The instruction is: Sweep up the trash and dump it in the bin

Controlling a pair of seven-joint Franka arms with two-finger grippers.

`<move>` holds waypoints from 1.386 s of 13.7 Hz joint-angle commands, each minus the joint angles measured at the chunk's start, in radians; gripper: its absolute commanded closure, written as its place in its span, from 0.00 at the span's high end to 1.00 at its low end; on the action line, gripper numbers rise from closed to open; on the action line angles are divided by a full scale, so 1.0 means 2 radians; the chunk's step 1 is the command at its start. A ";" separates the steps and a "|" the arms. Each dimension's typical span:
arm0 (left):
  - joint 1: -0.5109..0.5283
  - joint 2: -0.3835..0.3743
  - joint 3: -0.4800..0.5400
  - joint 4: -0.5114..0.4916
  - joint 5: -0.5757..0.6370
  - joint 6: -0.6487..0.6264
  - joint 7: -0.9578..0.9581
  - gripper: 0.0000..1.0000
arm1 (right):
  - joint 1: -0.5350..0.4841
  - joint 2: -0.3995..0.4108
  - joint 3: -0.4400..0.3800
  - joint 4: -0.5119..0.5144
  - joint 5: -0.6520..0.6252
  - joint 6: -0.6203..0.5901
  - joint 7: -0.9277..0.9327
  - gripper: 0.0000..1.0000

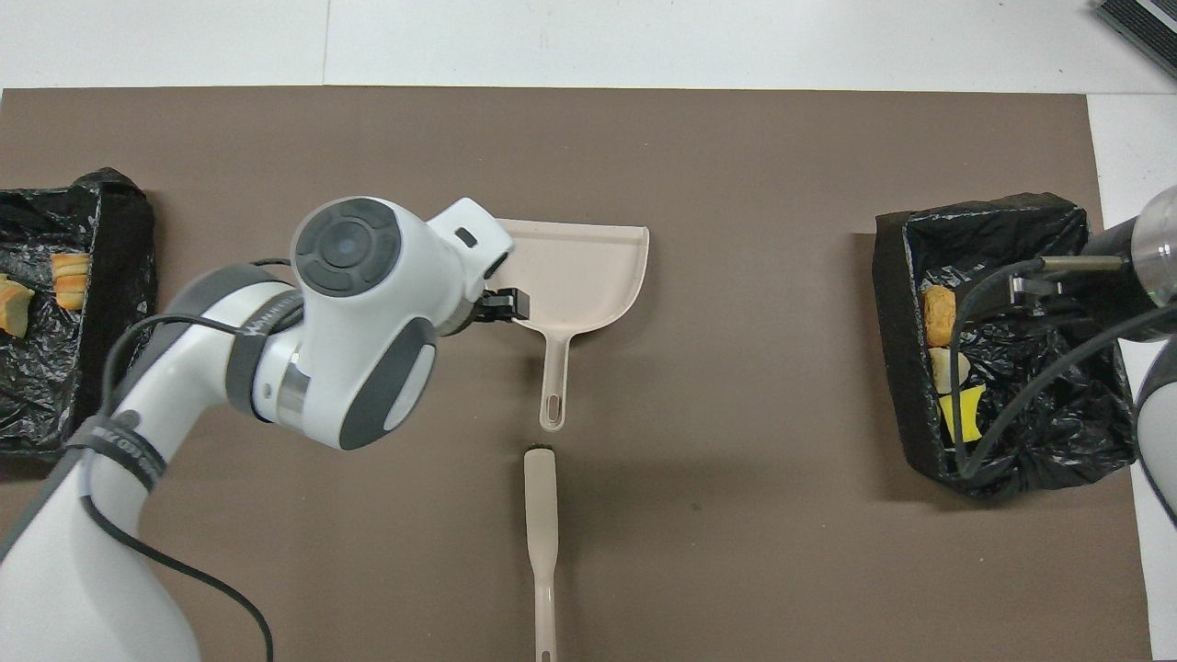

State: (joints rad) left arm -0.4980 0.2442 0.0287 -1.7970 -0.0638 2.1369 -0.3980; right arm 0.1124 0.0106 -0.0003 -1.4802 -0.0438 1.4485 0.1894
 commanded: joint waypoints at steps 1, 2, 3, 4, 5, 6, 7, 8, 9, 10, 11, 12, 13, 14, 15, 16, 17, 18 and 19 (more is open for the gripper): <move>0.037 -0.008 -0.002 0.020 -0.002 -0.023 0.032 1.00 | -0.005 0.012 -0.003 0.024 0.023 -0.020 -0.018 1.00; 0.056 -0.008 -0.002 0.032 -0.002 -0.034 0.061 1.00 | -0.008 0.012 -0.004 0.024 0.035 -0.025 -0.018 1.00; 0.074 -0.010 -0.002 0.039 -0.002 -0.046 0.090 1.00 | -0.010 0.012 -0.004 0.023 0.040 -0.021 -0.017 1.00; 0.091 -0.017 -0.002 0.041 -0.002 -0.055 0.109 1.00 | -0.009 0.008 -0.004 0.018 0.044 -0.010 -0.013 1.00; 0.104 -0.025 -0.002 0.043 -0.002 -0.064 0.127 1.00 | -0.012 0.005 -0.004 0.014 0.042 0.000 -0.014 1.00; 0.116 -0.034 -0.002 0.044 -0.002 -0.077 0.139 1.00 | -0.012 0.005 -0.004 0.013 0.043 0.001 -0.013 1.00; 0.133 -0.042 -0.002 0.050 -0.001 -0.091 0.157 1.00 | -0.012 0.005 -0.004 0.013 0.043 0.001 -0.013 1.00; 0.146 -0.049 -0.001 0.059 -0.001 -0.111 0.179 1.00 | -0.015 0.005 -0.004 0.013 0.043 0.001 -0.013 1.00; 0.169 -0.059 -0.003 0.066 -0.001 -0.133 0.202 1.00 | -0.017 0.005 -0.004 0.013 0.043 0.001 -0.013 1.00; 0.183 -0.071 -0.001 0.069 -0.001 -0.148 0.231 1.00 | -0.018 0.005 -0.004 0.013 0.043 0.001 -0.013 1.00; 0.191 -0.079 0.006 0.069 -0.001 -0.158 0.262 1.00 | -0.018 0.005 -0.004 0.013 0.043 0.001 -0.013 1.00; 0.199 -0.091 0.022 0.069 -0.003 -0.174 0.274 1.00 | -0.019 0.005 -0.004 0.013 0.043 0.001 -0.013 1.00; 0.199 -0.104 0.035 0.069 -0.003 -0.193 0.273 1.00 | -0.019 0.005 -0.004 0.013 0.043 0.001 -0.013 1.00; 0.196 -0.120 0.044 0.069 -0.003 -0.210 0.270 1.00 | -0.019 0.005 -0.004 0.013 0.043 0.001 -0.013 1.00; 0.191 -0.137 0.055 0.069 -0.003 -0.228 0.270 1.00 | -0.019 0.005 -0.004 0.013 0.043 0.001 -0.013 1.00; 0.173 -0.156 0.067 0.068 -0.002 -0.253 0.263 1.00 | -0.019 0.005 -0.004 0.013 0.043 0.001 -0.013 1.00; 0.171 -0.162 0.068 0.066 -0.001 -0.262 0.260 1.00 | -0.019 0.005 -0.004 0.013 0.043 0.001 -0.013 1.00; 0.171 -0.163 0.067 0.066 0.003 -0.263 0.258 1.00 | -0.019 0.005 -0.004 0.013 0.043 0.001 -0.013 1.00; 0.170 -0.163 0.064 0.063 0.015 -0.263 0.259 1.00 | -0.019 0.005 -0.004 0.013 0.043 0.001 -0.013 1.00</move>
State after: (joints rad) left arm -0.1274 -0.0718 0.1423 -1.6520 -0.0592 1.6216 0.1335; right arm 0.0860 0.0125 -0.0099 -1.4671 0.0203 1.4407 0.1894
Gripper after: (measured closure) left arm 0.000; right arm 0.000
